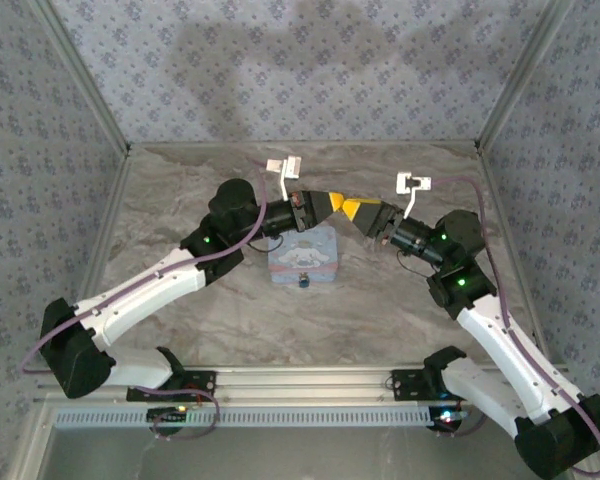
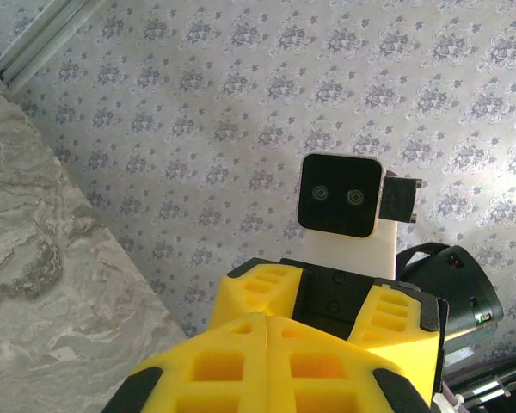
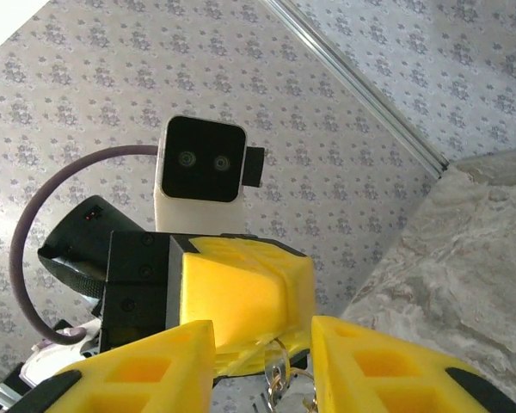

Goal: Unlock a padlock with a key

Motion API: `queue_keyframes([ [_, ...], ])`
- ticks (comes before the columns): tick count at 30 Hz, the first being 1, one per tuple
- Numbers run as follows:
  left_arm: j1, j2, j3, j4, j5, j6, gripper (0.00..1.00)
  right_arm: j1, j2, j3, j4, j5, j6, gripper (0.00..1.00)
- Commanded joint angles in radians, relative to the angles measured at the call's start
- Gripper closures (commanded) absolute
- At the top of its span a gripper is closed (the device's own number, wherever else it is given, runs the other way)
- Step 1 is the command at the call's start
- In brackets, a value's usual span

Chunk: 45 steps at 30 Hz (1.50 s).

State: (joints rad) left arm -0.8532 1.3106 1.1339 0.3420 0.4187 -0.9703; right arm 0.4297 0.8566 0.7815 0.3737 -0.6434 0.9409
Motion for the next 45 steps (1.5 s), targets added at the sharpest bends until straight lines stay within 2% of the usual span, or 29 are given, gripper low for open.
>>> queue_keyframes([
  [1, -0.008, -0.030, 0.001, 0.044, -0.003, -0.005, 1.00, -0.002, 0.005, -0.001, 0.045, -0.005, 0.020, 0.64],
  [4, -0.008, -0.029, 0.002, 0.047, -0.008, -0.007, 1.00, -0.001, 0.008, -0.002, 0.035, -0.009, 0.019, 0.62],
  [12, -0.010, -0.022, 0.001, 0.063, -0.010, -0.019, 1.00, 0.001, 0.020, 0.002, 0.017, -0.008, 0.012, 0.75],
  [17, -0.009, -0.026, 0.000, 0.062, -0.021, -0.015, 1.00, 0.008, 0.041, 0.015, 0.004, -0.023, 0.013, 0.67],
  [22, -0.010, -0.028, -0.004, 0.062, -0.029, -0.013, 1.00, 0.013, 0.042, 0.020, -0.015, -0.019, 0.004, 0.74],
  [23, -0.009, -0.027, -0.005, 0.062, -0.029, -0.014, 1.00, 0.013, 0.043, 0.022, -0.018, -0.022, 0.001, 0.72],
  [25, -0.009, -0.028, -0.009, 0.059, -0.036, -0.012, 1.00, 0.016, 0.044, 0.023, -0.019, -0.024, 0.001, 0.60],
  [27, -0.009, -0.032, -0.014, 0.061, -0.044, -0.010, 1.00, 0.019, 0.043, 0.021, -0.018, -0.023, 0.001, 0.57],
  [29, -0.009, -0.036, -0.018, 0.065, -0.052, -0.011, 1.00, 0.020, 0.039, 0.015, -0.005, -0.022, 0.007, 0.58],
  [33, -0.009, -0.036, -0.026, 0.068, -0.058, -0.015, 1.00, 0.024, 0.038, 0.016, -0.001, -0.020, 0.008, 0.65],
  [36, -0.009, -0.040, -0.032, 0.067, -0.073, -0.016, 1.00, 0.032, 0.043, 0.018, 0.012, -0.031, 0.011, 0.58],
  [38, -0.010, -0.042, -0.039, 0.069, -0.083, -0.016, 1.00, 0.037, 0.043, 0.008, 0.046, -0.041, 0.023, 0.57],
  [45, -0.009, -0.048, -0.051, 0.078, -0.096, -0.024, 1.00, 0.042, 0.032, 0.007, 0.044, -0.036, 0.020, 0.66],
])
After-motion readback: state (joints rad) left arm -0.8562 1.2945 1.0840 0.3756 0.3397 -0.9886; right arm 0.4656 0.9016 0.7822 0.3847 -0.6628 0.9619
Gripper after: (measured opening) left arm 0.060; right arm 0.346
